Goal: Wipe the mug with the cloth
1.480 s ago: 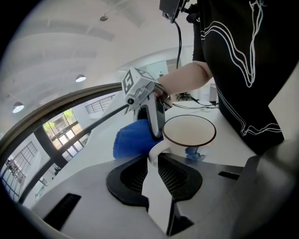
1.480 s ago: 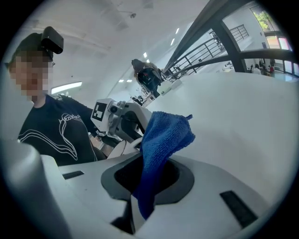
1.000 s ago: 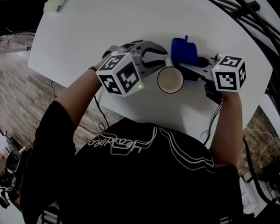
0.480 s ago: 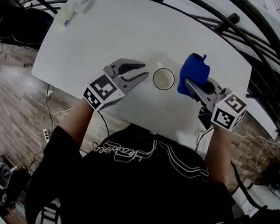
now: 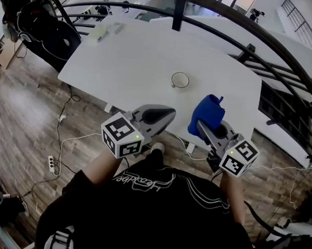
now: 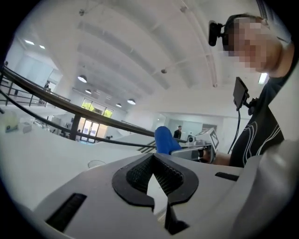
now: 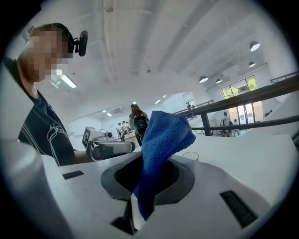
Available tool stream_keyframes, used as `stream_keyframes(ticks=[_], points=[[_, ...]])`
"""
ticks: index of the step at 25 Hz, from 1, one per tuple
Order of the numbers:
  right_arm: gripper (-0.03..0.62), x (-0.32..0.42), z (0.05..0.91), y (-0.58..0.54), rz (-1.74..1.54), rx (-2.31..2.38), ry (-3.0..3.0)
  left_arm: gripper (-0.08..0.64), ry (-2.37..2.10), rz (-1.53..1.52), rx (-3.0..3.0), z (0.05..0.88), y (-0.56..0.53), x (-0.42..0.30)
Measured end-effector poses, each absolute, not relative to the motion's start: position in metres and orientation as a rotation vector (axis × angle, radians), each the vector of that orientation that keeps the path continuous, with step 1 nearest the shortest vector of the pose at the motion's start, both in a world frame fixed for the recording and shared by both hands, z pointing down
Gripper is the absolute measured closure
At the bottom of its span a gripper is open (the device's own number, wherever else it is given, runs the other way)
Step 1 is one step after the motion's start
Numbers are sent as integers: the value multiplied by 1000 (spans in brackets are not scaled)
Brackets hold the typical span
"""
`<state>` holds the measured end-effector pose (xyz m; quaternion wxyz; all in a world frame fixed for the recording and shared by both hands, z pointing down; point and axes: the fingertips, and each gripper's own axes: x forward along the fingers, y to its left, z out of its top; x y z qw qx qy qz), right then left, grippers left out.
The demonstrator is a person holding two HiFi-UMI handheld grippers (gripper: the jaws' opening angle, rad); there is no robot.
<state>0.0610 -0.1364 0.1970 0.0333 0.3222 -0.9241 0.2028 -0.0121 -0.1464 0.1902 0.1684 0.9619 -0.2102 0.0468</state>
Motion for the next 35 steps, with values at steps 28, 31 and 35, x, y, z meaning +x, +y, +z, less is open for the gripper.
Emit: stream_keyframes(ticks=[28, 31, 35], points=[[541, 65, 123, 47, 549, 1197, -2850, 552, -637, 98, 2848, 103, 41, 9], [541, 66, 120, 50, 554, 1195, -2863, 552, -651, 111, 2852, 102, 46, 8], [541, 66, 115, 60, 530, 1184, -2877, 552, -661, 106, 2860, 98, 56, 11]])
